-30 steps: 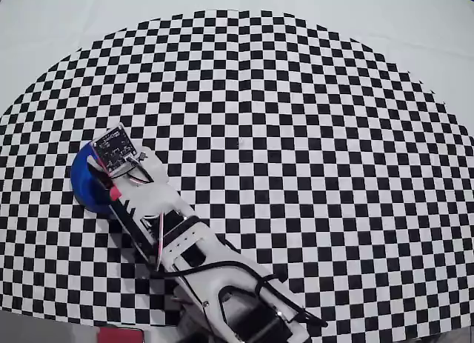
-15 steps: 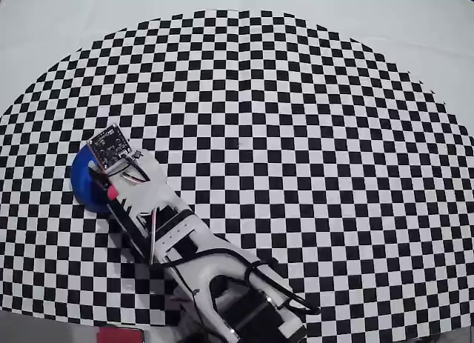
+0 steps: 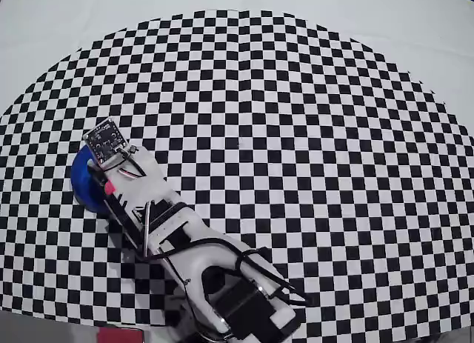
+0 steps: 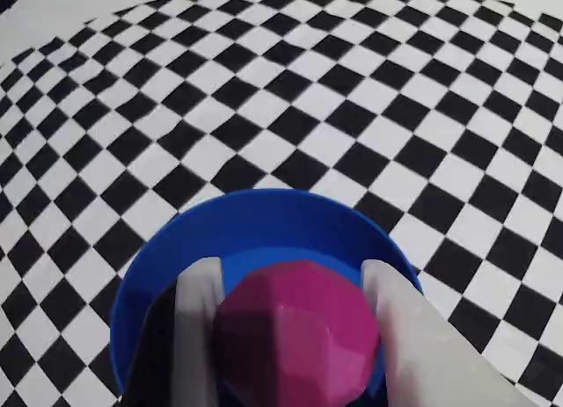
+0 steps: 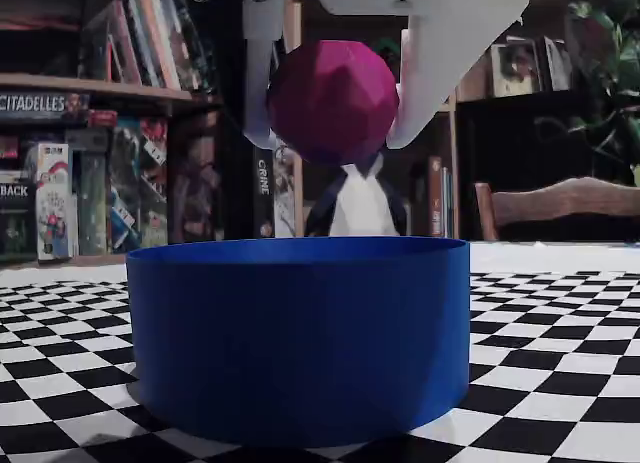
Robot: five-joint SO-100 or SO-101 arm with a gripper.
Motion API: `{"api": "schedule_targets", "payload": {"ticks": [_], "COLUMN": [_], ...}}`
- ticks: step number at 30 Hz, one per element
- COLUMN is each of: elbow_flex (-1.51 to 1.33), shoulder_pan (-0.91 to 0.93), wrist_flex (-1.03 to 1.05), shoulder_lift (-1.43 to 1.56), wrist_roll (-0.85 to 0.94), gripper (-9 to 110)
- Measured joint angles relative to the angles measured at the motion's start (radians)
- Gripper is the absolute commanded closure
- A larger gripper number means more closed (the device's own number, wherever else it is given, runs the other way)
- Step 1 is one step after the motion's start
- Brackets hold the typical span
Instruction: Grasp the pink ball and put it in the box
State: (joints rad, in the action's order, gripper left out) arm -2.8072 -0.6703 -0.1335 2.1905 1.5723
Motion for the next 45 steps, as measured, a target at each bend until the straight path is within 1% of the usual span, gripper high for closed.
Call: {"api": "schedule_targets", "payload": {"ticks": [16,41,42,45], "elbow_flex": [0.069,0.072,0.072,0.072], "shoulder_pan": [0.0,0.0,0.0,0.0], "wrist_flex": [-0.008,-0.011,-0.011,-0.017], "shoulder_lift": [-0.1,-0.103,-0.109,-0.112], "wrist_roll": [0.0,0.0,0.0,0.0], "gripper": [101,101,97,66]}}
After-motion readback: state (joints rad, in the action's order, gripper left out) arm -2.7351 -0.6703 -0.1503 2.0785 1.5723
